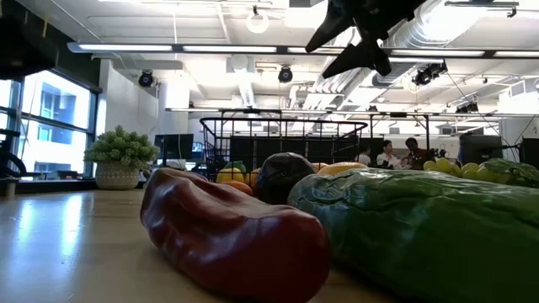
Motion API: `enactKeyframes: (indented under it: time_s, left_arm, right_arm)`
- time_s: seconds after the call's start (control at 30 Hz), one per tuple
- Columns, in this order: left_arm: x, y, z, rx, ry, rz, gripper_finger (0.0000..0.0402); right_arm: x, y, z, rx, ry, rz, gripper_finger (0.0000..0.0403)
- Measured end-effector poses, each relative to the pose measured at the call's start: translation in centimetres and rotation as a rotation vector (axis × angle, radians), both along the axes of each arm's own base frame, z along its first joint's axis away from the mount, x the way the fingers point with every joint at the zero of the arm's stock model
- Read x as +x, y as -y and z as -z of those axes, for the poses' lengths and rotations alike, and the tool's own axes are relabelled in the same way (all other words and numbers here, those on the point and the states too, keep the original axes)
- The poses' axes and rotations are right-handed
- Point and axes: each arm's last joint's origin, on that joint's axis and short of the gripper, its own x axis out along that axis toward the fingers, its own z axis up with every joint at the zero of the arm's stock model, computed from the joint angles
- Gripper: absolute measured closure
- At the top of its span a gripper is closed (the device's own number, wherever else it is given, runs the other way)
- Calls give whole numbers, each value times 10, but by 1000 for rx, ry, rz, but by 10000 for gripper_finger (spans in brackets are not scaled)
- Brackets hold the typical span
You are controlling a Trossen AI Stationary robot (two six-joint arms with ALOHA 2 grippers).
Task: Build produce basket
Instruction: Put the plum into the black wire basket
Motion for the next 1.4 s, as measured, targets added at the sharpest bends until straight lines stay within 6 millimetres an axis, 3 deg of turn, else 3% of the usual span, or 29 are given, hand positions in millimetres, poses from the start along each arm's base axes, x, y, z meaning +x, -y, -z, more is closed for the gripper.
enactKeyframes:
  time_s: [0.37, 0.77, 0.97, 1.4]
  left_arm:
    - [8, 7, 12, -33, -9, 25, 87]
    - [17, 15, 43, -19, -88, 37, 87]
    - [18, 14, 44, -5, -76, 12, 90]
    - [19, 13, 44, 6, -63, 12, 182]
  right_arm:
    - [-1, 0, 1, 2, -15, -3, 141]
    - [-2, -2, 3, 9, -36, -23, 141]
    - [-2, -9, 3, 2, -39, -38, 141]
    - [-4, -18, 4, 14, -48, -49, 141]
